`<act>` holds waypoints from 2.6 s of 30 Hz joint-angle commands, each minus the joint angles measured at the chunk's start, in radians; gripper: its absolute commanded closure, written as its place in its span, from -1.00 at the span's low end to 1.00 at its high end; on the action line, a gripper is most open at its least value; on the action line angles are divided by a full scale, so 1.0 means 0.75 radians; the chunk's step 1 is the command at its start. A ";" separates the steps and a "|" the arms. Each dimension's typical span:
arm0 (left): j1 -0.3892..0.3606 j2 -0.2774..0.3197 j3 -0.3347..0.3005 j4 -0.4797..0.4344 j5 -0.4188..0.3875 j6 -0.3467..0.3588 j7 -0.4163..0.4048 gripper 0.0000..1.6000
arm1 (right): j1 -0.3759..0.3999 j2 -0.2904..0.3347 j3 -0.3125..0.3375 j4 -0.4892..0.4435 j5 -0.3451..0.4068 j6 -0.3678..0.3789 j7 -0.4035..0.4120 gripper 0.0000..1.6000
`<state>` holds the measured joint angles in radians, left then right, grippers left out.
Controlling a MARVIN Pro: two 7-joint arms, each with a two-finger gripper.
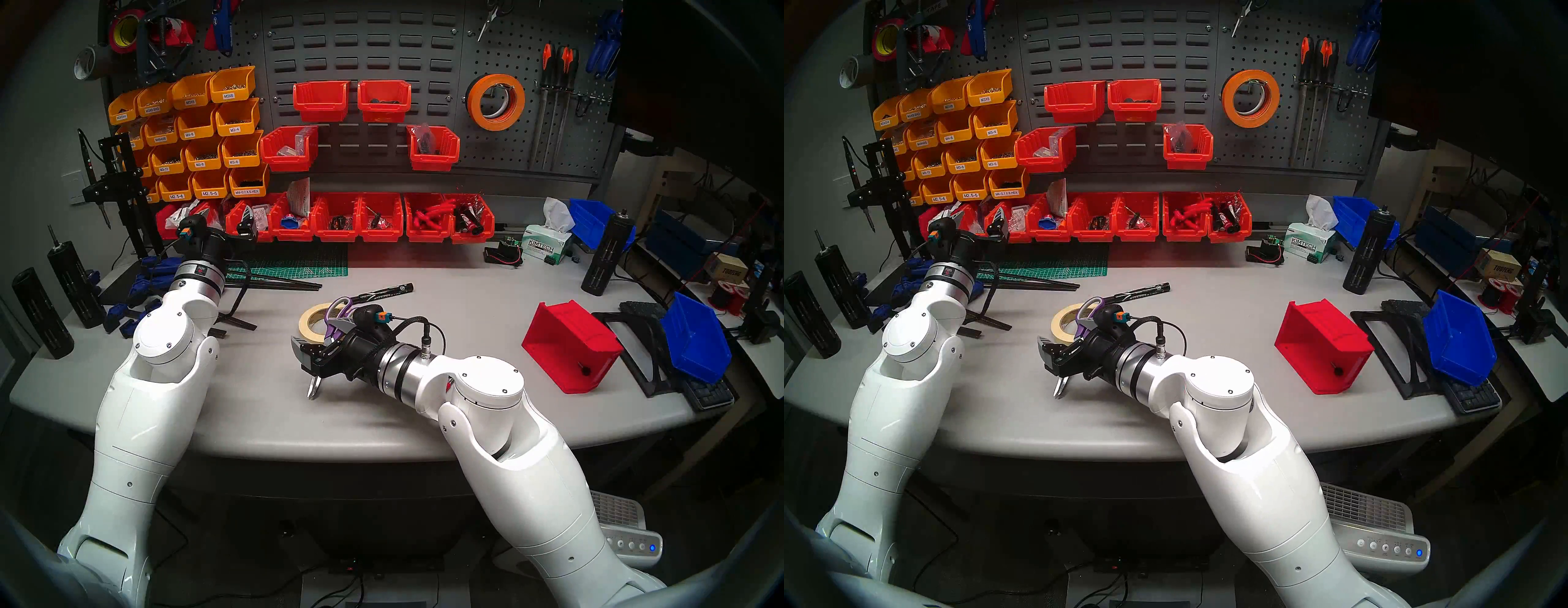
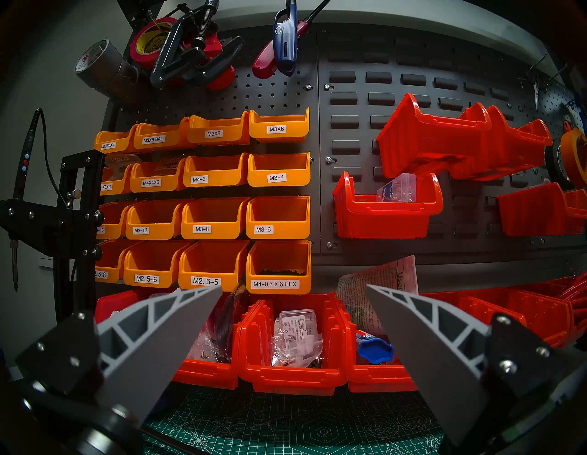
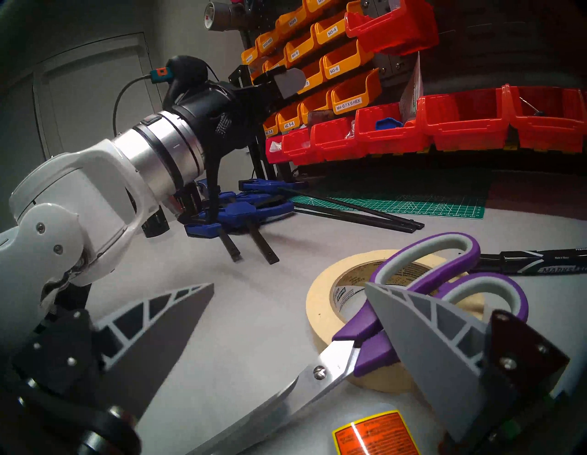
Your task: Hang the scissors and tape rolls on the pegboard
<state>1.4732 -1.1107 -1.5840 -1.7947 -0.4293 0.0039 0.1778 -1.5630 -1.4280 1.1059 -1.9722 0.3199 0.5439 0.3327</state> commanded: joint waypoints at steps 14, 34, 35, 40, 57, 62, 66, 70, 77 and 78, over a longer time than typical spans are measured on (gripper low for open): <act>-0.039 0.002 -0.017 -0.040 -0.003 -0.016 0.003 -1.00 | 0.055 -0.027 -0.001 -0.030 0.011 0.034 -0.015 -1.00; -0.039 0.002 -0.017 -0.040 -0.003 -0.016 0.003 -1.00 | 0.044 -0.010 0.012 -0.049 0.010 0.090 -0.007 -1.00; -0.039 0.002 -0.017 -0.040 -0.003 -0.016 0.003 -1.00 | 0.034 -0.005 0.016 -0.057 0.010 0.092 -0.007 -1.00; -0.039 0.002 -0.017 -0.040 -0.003 -0.016 0.003 -1.00 | -0.017 0.019 0.024 -0.103 0.012 0.118 -0.023 -1.00; -0.039 0.002 -0.018 -0.040 -0.003 -0.016 0.003 -1.00 | -0.054 0.057 0.031 -0.151 0.031 0.150 -0.022 -1.00; -0.039 0.002 -0.018 -0.040 -0.003 -0.016 0.003 -1.00 | -0.055 0.061 0.030 -0.154 0.034 0.148 -0.018 -1.00; -0.039 0.002 -0.018 -0.040 -0.003 -0.016 0.003 -1.00 | -0.058 0.063 0.029 -0.157 0.031 0.137 -0.018 -1.00; -0.039 0.002 -0.018 -0.040 -0.003 -0.016 0.003 -1.00 | -0.058 0.076 0.026 -0.170 0.021 0.116 -0.017 -1.00; -0.039 0.002 -0.017 -0.040 -0.003 -0.016 0.003 -1.00 | -0.062 0.113 0.016 -0.192 -0.005 0.075 -0.007 -1.00; -0.039 0.002 -0.017 -0.040 -0.003 -0.016 0.003 -1.00 | -0.060 0.126 0.009 -0.193 -0.014 0.065 0.003 -1.00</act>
<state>1.4733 -1.1108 -1.5841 -1.7949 -0.4293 0.0041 0.1777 -1.6161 -1.3589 1.1195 -2.0706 0.3313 0.6402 0.3193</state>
